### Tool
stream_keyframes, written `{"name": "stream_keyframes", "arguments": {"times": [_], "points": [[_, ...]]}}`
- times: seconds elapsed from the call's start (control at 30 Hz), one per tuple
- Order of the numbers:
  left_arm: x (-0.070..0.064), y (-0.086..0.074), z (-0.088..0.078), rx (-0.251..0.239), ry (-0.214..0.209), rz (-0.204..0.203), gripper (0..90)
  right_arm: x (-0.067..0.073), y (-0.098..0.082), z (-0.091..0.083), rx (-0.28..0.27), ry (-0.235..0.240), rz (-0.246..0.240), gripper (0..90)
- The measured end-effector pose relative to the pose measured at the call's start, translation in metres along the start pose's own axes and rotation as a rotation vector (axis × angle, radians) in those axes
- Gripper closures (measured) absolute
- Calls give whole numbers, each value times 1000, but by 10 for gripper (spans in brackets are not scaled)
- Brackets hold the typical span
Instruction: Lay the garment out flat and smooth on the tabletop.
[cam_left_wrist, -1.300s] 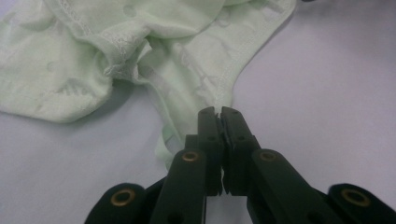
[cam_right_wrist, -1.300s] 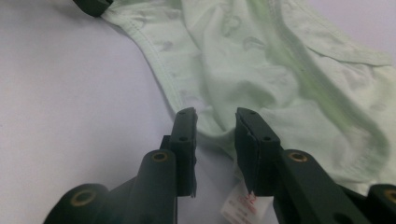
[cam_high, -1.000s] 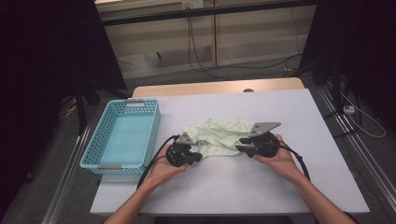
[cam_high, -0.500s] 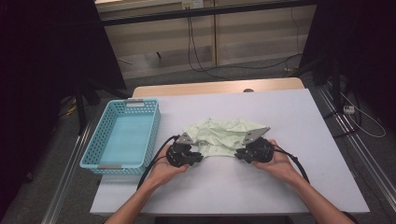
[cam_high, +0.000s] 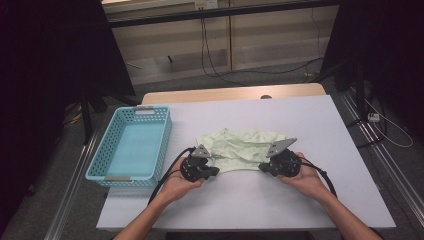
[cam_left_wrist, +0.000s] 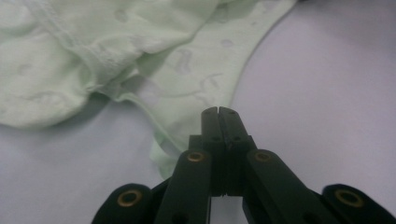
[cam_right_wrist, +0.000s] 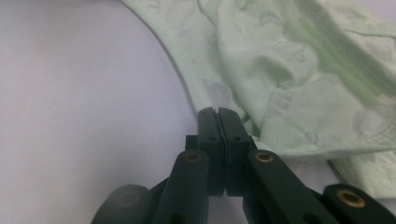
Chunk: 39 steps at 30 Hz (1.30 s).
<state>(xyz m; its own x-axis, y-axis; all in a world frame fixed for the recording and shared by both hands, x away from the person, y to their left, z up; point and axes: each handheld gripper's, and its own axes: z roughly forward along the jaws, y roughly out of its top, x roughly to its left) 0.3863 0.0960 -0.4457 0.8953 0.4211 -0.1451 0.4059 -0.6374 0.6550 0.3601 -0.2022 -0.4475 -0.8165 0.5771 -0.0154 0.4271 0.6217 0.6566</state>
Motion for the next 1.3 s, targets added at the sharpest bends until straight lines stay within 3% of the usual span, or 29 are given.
{"name": "stream_keyframes", "arguments": {"times": [0.07, 0.17, 0.23, 0.3, 0.4, 0.53, 0.7, 0.93, 1.0, 1.1, 1.3], "points": [[-6, 0, 2, 14, -4, 12, 900, 0, 0, 1, 2, 7, -2, 881], [-5, 4, -1, -12, -4, 10, 814, 0, 0, 0, -9, 14, 7, 796], [1, 6, -6, -54, 4, -23, 781, -2, 2, -3, -35, 16, 21, 727], [8, 7, -12, -84, 42, -47, 672, -4, 4, -9, -79, 12, 35, 702], [19, 10, -16, -136, 76, -91, 517, -13, 7, -19, -134, -16, 77, 669], [35, 19, -18, -179, 127, -141, 420, -28, 8, -23, -169, -71, 137, 650], [51, 35, -13, -204, 174, -159, 417, -46, 13, -24, -187, -136, 179, 661], [77, 57, 9, -226, 215, -226, 494, -65, 18, -12, -158, -145, 191, 669], [83, 61, 17, -214, 224, -248, 498, -67, 17, -10, -176, -134, 201, 668], [88, 64, 31, -188, 228, -255, 545, -67, 15, -6, -152, -137, 194, 666], [88, 61, 44, -137, 224, -235, 587, -68, 12, 1, -131, -127, 193, 643]]}}
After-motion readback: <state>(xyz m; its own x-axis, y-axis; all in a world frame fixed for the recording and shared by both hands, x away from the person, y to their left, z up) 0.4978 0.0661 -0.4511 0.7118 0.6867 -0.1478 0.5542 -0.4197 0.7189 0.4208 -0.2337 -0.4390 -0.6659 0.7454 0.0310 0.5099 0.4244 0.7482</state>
